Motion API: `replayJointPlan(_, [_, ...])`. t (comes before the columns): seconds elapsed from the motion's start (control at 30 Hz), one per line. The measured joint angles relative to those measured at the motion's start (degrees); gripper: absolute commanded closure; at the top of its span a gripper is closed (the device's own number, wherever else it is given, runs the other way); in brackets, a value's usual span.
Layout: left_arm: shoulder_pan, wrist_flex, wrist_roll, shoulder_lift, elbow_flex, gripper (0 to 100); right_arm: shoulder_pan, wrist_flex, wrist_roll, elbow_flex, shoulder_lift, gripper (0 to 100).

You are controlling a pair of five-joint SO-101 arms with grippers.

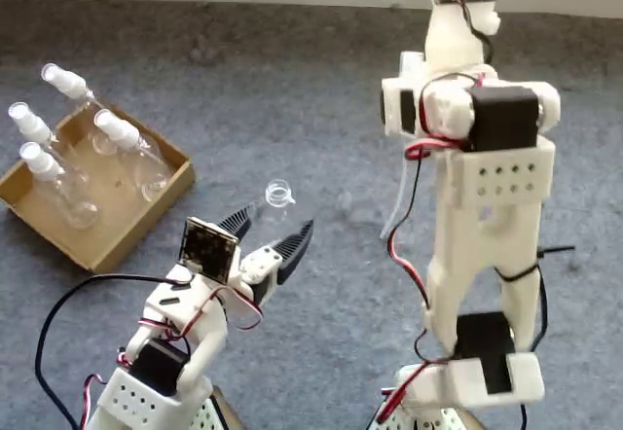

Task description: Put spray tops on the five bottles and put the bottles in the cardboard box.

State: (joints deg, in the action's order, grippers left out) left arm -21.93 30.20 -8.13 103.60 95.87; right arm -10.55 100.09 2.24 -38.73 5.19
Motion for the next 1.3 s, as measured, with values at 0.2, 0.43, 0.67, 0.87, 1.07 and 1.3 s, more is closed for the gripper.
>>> replayJointPlan(0.2, [-6.9,3.7,10.2,0.0,0.0,86,0.0,-0.1,0.0,10.5,11.0,98.7])
replayJointPlan(0.43, [-13.1,4.8,14.7,0.0,0.0,86,0.0,-7.7,0.0,20.1,24.0,98.7])
replayJointPlan(0.67, [-15.7,4.8,14.7,0.0,0.0,86,-4.3,-20.7,0.0,37.8,38.5,98.7])
replayJointPlan(0.87, [-16.1,4.8,14.7,0.0,0.0,86,-5.0,-33.6,0.0,55.4,50.9,98.7])
replayJointPlan(1.07, [-16.1,4.0,14.7,0.0,0.0,86,-5.2,-39.1,0.0,65.7,57.8,98.7])
replayJointPlan(1.3, [-16.1,4.0,14.7,0.0,0.0,86,-5.2,-43.6,-5.2,65.8,59.9,98.7])
